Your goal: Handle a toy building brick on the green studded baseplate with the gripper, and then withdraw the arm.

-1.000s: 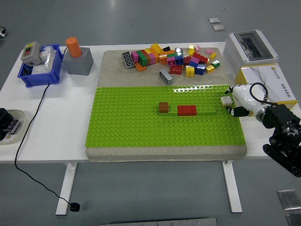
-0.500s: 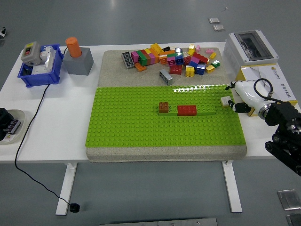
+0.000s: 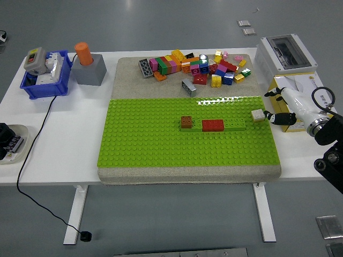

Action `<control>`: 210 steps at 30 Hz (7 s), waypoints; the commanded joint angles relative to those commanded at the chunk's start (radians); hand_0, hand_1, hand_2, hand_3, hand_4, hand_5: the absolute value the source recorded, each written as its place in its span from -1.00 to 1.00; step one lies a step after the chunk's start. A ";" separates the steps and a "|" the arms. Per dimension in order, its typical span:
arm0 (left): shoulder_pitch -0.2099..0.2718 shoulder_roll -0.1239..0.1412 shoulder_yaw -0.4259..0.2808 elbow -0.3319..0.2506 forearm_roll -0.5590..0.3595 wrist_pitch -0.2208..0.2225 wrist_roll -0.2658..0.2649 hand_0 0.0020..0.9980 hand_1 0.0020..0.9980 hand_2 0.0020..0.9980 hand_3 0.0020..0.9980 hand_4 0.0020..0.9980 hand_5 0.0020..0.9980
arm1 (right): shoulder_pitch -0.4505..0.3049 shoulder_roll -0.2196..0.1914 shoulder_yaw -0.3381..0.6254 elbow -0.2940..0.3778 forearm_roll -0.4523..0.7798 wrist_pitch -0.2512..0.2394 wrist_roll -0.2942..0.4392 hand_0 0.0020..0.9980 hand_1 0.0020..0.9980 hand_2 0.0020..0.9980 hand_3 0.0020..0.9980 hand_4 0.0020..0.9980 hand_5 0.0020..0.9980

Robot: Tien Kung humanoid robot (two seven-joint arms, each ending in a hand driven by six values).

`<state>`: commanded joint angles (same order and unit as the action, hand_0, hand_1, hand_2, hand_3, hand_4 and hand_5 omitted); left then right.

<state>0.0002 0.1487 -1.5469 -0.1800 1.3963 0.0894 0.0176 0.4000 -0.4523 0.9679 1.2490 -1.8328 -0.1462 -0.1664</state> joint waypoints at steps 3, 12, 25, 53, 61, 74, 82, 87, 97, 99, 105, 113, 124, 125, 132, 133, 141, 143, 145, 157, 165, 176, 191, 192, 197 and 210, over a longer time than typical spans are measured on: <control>0.000 -0.001 0.002 0.000 -0.003 0.000 0.000 0.31 0.22 0.17 0.25 0.29 -0.69 | -0.020 0.010 0.029 0.011 -0.004 -0.004 0.002 0.50 0.51 0.60 0.48 0.38 -0.63; -0.002 -0.002 0.007 0.000 -0.006 0.001 -0.001 0.31 0.22 0.17 0.25 0.29 -0.69 | -0.033 0.022 0.030 0.003 -0.009 -0.007 0.003 0.50 0.50 0.60 0.48 0.39 -0.63; -0.005 0.000 0.004 0.000 0.000 0.001 0.000 0.30 0.22 0.17 0.24 0.29 -0.69 | 0.068 -0.006 -0.130 -0.086 -0.091 0.023 -0.030 0.50 0.51 0.61 0.51 0.43 -0.65; -0.010 0.004 0.010 0.000 0.001 0.000 0.002 0.31 0.22 0.17 0.25 0.29 -0.69 | 0.239 0.062 -0.314 -0.308 -0.070 0.042 -0.004 0.52 0.52 0.61 0.51 0.44 -0.68; -0.007 0.005 0.009 0.000 0.003 -0.001 0.003 0.31 0.22 0.17 0.24 0.29 -0.69 | 0.252 0.070 -0.328 -0.341 -0.059 0.045 0.000 0.52 0.52 0.60 0.46 0.43 -0.70; -0.011 0.003 0.009 0.000 0.001 0.000 0.001 0.31 0.22 0.17 0.25 0.29 -0.69 | 0.253 0.074 -0.329 -0.352 -0.045 0.032 0.008 0.52 0.51 0.54 0.03 0.39 -0.69; -0.014 0.000 0.009 0.000 -0.001 0.000 0.001 0.31 0.22 0.17 0.24 0.29 -0.69 | 0.258 0.078 -0.344 -0.351 -0.032 0.023 0.010 0.52 0.50 0.54 -0.04 0.38 -0.68; -0.013 0.000 0.010 0.000 -0.001 0.000 0.002 0.31 0.22 0.17 0.24 0.29 -0.69 | 0.259 0.078 -0.351 -0.345 -0.025 0.016 0.012 0.51 0.51 0.54 -0.05 0.38 -0.67; -0.006 -0.002 0.007 0.000 0.006 -0.001 0.001 0.31 0.22 0.17 0.24 0.29 -0.70 | 0.266 0.060 -0.329 -0.327 -0.022 0.015 0.010 0.51 0.50 0.55 -0.05 0.35 -0.64; -0.005 -0.003 0.007 0.000 0.006 -0.001 0.001 0.31 0.22 0.17 0.24 0.29 -0.70 | 0.267 0.054 -0.320 -0.323 -0.028 0.017 0.007 0.51 0.50 0.55 -0.04 0.33 -0.63; 0.000 -0.006 0.007 0.000 0.003 -0.001 0.001 0.31 0.22 0.17 0.24 0.29 -0.70 | 0.263 0.029 -0.287 -0.270 -0.058 0.023 -0.008 0.51 0.50 0.55 -0.04 0.33 -0.62; 0.002 -0.007 0.008 0.000 0.006 -0.001 0.001 0.31 0.22 0.17 0.24 0.29 -0.71 | 0.286 0.086 -0.327 -0.153 -0.012 0.041 -0.029 0.52 0.51 0.56 -0.04 0.33 -0.61; 0.003 -0.004 0.013 0.000 0.007 -0.002 0.005 0.31 0.22 0.17 0.24 0.28 -0.71 | 0.298 0.211 -0.364 -0.150 -0.005 0.041 -0.030 0.53 0.51 0.56 -0.05 0.34 -0.59; 0.003 -0.004 0.013 0.000 0.007 -0.002 0.005 0.31 0.22 0.17 0.24 0.28 -0.71 | 0.299 0.217 -0.367 -0.154 -0.006 0.040 -0.030 0.53 0.51 0.56 -0.05 0.34 -0.59; 0.005 -0.006 0.013 0.000 0.005 -0.001 0.006 0.31 0.22 0.17 0.24 0.28 -0.71 | 0.296 0.253 -0.371 -0.197 -0.002 0.034 -0.024 0.52 0.51 0.56 -0.04 0.34 -0.57; 0.005 -0.006 0.013 0.000 0.005 -0.001 0.006 0.31 0.22 0.17 0.24 0.28 -0.71 | 0.296 0.256 -0.370 -0.202 -0.002 0.033 -0.024 0.52 0.51 0.56 -0.04 0.34 -0.57; 0.003 -0.005 0.013 0.000 0.004 -0.001 0.005 0.30 0.22 0.17 0.24 0.28 -0.71 | 0.295 0.276 -0.366 -0.227 -0.008 0.031 -0.024 0.52 0.51 0.56 -0.05 0.35 -0.56; 0.004 -0.005 0.012 0.000 0.004 -0.001 0.005 0.30 0.22 0.17 0.24 0.28 -0.71 | 0.294 0.277 -0.370 -0.230 -0.007 0.031 -0.024 0.52 0.51 0.57 -0.04 0.37 -0.53; 0.004 -0.005 0.011 0.000 0.004 -0.001 0.006 0.30 0.22 0.17 0.24 0.28 -0.71 | 0.294 0.280 -0.373 -0.233 -0.007 0.030 -0.023 0.52 0.51 0.57 -0.04 0.37 -0.53; -0.006 0.000 0.015 0.000 0.003 0.000 0.007 0.31 0.22 0.17 0.24 0.28 -0.71 | 0.310 0.296 -0.400 -0.268 0.008 0.023 -0.015 0.53 0.51 0.57 -0.04 0.37 -0.52; -0.008 0.005 0.015 0.000 0.009 -0.001 0.007 0.31 0.22 0.17 0.24 0.28 -0.71 | 0.319 0.311 -0.410 -0.286 0.012 0.011 -0.007 0.53 0.51 0.57 -0.04 0.37 -0.52; 0.000 0.002 0.013 0.000 0.006 0.000 0.007 0.31 0.22 0.17 0.24 0.28 -0.69 | 0.312 0.319 -0.422 -0.289 0.009 0.011 -0.007 0.52 0.50 0.56 -0.01 0.37 -0.52; -0.006 0.004 0.018 0.000 0.004 -0.001 0.005 0.31 0.22 0.17 0.24 0.28 -0.69 | 0.318 0.319 -0.418 -0.297 -0.001 0.007 -0.009 0.52 0.51 0.57 0.23 0.37 -0.52; -0.006 0.004 0.019 0.000 0.003 -0.001 0.005 0.31 0.22 0.17 0.24 0.28 -0.69 | 0.318 0.319 -0.418 -0.297 0.000 0.007 -0.009 0.52 0.51 0.57 0.23 0.37 -0.52; -0.009 0.007 0.021 0.000 0.006 -0.002 0.005 0.31 0.22 0.17 0.24 0.28 -0.69 | 0.322 0.319 -0.421 -0.298 0.003 0.008 -0.011 0.52 0.51 0.58 0.26 0.37 -0.52; -0.012 0.007 0.020 0.000 0.008 -0.002 0.005 0.31 0.22 0.17 0.24 0.28 -0.69 | 0.325 0.322 -0.432 -0.297 0.006 0.004 -0.012 0.52 0.51 0.58 0.29 0.37 -0.52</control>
<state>-0.0113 0.1557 -1.5270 -0.1800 1.4042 0.0870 0.0225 0.7249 -0.1306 0.5360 0.9522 -1.8269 -0.1417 -0.1782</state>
